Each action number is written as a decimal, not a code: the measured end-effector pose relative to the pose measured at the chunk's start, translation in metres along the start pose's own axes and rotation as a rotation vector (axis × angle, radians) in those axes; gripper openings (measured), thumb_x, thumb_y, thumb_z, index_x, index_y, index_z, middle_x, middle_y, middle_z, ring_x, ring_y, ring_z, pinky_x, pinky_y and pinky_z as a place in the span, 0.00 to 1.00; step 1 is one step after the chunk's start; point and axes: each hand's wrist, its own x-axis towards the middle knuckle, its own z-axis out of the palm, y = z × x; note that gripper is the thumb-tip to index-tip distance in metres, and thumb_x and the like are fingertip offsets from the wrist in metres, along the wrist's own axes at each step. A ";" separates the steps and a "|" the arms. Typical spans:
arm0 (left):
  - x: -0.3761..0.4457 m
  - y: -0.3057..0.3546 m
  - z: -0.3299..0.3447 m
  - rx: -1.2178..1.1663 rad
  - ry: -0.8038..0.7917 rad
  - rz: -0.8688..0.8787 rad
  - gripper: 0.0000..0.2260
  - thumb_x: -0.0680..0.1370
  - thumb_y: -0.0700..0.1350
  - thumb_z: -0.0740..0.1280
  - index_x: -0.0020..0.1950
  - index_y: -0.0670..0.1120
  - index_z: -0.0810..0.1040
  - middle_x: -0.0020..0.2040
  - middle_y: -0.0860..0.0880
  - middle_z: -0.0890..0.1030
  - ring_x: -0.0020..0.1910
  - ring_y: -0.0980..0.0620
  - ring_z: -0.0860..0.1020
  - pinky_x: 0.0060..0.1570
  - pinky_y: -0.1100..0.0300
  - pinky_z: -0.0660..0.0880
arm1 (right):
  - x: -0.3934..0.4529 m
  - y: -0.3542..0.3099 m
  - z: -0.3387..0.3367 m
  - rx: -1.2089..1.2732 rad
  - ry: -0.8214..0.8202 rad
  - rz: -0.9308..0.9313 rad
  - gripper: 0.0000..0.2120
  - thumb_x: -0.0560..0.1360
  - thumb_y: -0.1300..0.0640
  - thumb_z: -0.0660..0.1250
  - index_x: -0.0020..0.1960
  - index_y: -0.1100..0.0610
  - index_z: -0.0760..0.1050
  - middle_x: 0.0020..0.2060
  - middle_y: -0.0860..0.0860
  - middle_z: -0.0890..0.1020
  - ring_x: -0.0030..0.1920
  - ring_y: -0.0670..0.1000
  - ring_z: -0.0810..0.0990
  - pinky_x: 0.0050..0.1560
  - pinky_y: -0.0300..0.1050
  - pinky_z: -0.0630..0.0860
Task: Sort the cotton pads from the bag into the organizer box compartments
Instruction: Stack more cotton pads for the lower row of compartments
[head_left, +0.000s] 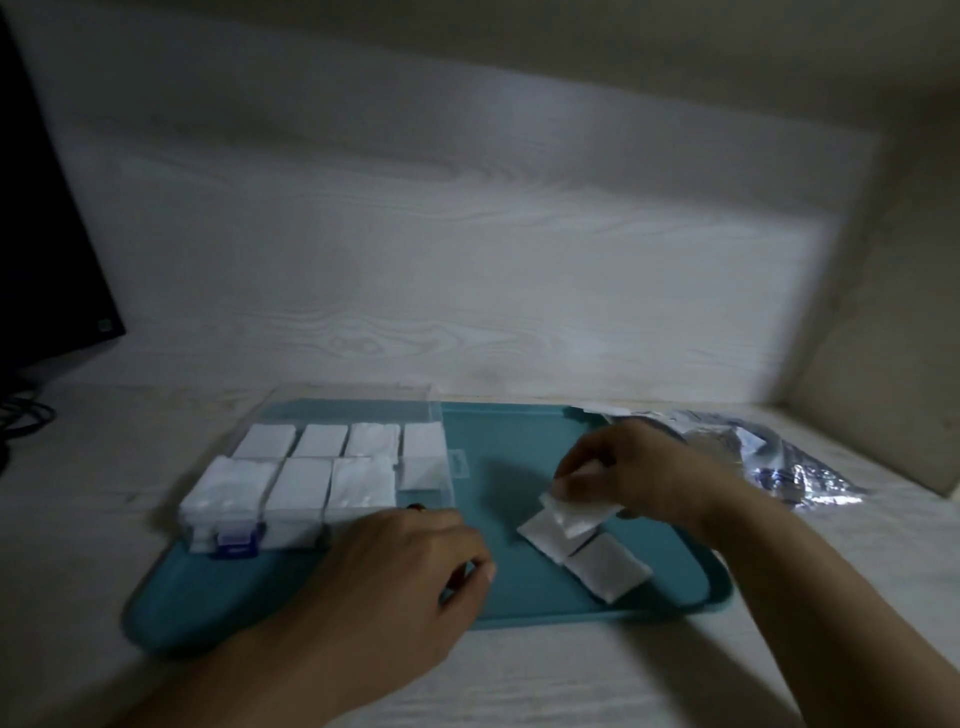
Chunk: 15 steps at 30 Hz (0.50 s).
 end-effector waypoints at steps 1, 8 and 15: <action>0.000 0.000 0.001 -0.001 0.000 -0.002 0.17 0.77 0.60 0.54 0.41 0.55 0.79 0.38 0.59 0.77 0.36 0.60 0.75 0.37 0.59 0.75 | 0.003 0.001 0.008 -0.084 -0.023 0.008 0.06 0.70 0.50 0.76 0.44 0.50 0.82 0.38 0.46 0.83 0.38 0.45 0.79 0.35 0.33 0.74; 0.004 0.001 0.002 0.025 0.128 0.019 0.12 0.77 0.57 0.60 0.38 0.57 0.78 0.35 0.62 0.74 0.33 0.63 0.72 0.32 0.63 0.73 | 0.007 0.026 -0.024 -0.474 0.695 0.099 0.23 0.75 0.41 0.66 0.63 0.54 0.74 0.58 0.56 0.76 0.59 0.58 0.74 0.56 0.50 0.72; 0.010 0.006 0.003 -0.018 0.213 0.081 0.08 0.77 0.52 0.64 0.39 0.54 0.79 0.36 0.60 0.73 0.35 0.63 0.71 0.35 0.62 0.72 | 0.012 0.065 -0.036 -0.630 0.551 0.328 0.24 0.74 0.35 0.62 0.40 0.57 0.74 0.40 0.55 0.79 0.39 0.56 0.76 0.38 0.44 0.68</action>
